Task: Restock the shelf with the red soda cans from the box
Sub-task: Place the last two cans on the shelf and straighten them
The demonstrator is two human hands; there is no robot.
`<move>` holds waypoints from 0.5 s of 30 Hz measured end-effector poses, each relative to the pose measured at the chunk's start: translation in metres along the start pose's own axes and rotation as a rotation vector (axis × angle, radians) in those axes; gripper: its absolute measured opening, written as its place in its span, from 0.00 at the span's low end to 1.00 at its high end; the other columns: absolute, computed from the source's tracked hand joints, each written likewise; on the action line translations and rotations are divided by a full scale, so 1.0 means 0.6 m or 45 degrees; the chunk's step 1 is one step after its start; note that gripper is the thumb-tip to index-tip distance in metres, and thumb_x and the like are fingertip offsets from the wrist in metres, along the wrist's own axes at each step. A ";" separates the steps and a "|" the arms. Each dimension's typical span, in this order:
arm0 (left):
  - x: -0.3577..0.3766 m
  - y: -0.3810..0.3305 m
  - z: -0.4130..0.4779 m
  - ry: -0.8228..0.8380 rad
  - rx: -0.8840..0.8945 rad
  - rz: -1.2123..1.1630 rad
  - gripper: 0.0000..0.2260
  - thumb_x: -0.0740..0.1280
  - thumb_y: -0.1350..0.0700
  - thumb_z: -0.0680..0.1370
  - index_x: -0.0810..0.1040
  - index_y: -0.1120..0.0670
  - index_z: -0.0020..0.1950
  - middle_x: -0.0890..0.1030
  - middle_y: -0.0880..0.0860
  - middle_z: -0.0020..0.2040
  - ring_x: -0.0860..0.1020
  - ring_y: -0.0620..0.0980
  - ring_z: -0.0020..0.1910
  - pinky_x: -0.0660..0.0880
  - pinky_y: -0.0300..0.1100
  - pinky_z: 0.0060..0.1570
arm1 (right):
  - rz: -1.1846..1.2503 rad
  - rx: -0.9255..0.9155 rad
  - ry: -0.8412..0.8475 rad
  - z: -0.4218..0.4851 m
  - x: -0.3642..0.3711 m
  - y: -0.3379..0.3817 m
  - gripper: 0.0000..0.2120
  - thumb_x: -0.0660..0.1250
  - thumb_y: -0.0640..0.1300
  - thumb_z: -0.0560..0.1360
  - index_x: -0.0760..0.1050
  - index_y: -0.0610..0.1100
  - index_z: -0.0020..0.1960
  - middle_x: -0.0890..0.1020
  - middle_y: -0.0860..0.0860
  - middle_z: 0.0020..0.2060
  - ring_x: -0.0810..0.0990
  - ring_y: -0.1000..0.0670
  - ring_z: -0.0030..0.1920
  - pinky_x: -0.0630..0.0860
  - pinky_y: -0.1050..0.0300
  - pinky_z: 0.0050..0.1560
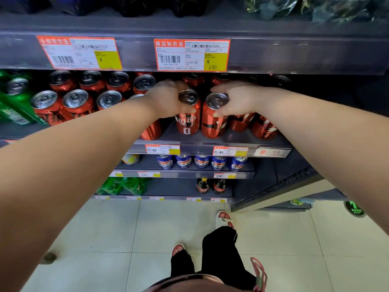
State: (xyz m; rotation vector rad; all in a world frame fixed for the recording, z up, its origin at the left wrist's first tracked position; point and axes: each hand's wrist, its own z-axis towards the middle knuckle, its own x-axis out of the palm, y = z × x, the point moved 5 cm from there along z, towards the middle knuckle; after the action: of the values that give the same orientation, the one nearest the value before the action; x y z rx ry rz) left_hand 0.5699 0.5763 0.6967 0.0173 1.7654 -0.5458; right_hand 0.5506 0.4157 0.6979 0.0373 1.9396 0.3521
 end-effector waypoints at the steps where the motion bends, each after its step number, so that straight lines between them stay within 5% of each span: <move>1: -0.002 0.001 -0.001 -0.002 -0.003 0.003 0.29 0.71 0.45 0.71 0.69 0.51 0.70 0.73 0.56 0.67 0.70 0.55 0.66 0.68 0.43 0.61 | 0.009 0.007 -0.001 0.000 0.001 0.000 0.37 0.70 0.51 0.73 0.56 0.48 0.76 0.62 0.48 0.74 0.63 0.46 0.72 0.62 0.56 0.68; 8: -0.002 0.012 0.000 0.037 -0.118 0.247 0.35 0.67 0.32 0.67 0.70 0.54 0.65 0.74 0.57 0.62 0.73 0.57 0.61 0.72 0.48 0.55 | -0.067 0.071 -0.076 0.003 -0.003 -0.001 0.32 0.70 0.62 0.68 0.70 0.44 0.65 0.76 0.44 0.60 0.75 0.44 0.57 0.71 0.55 0.53; 12: 0.000 0.013 -0.003 0.049 -0.077 0.135 0.37 0.69 0.35 0.67 0.66 0.52 0.70 0.72 0.57 0.67 0.71 0.57 0.65 0.71 0.48 0.61 | 0.004 -0.036 -0.014 -0.005 -0.006 0.003 0.41 0.73 0.53 0.69 0.56 0.49 0.75 0.64 0.47 0.73 0.64 0.45 0.71 0.63 0.55 0.67; 15: 0.003 0.010 -0.002 0.061 0.007 0.114 0.33 0.71 0.40 0.68 0.67 0.49 0.70 0.73 0.55 0.67 0.71 0.56 0.65 0.71 0.50 0.62 | -0.017 -0.068 -0.018 -0.005 -0.007 0.002 0.35 0.73 0.50 0.70 0.63 0.48 0.73 0.68 0.47 0.71 0.67 0.46 0.69 0.65 0.56 0.64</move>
State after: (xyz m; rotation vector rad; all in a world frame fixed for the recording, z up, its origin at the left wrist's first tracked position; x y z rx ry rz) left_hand 0.5701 0.5816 0.6934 0.1138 1.8004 -0.4886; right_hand 0.5495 0.4154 0.7032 -0.0080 1.9149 0.3931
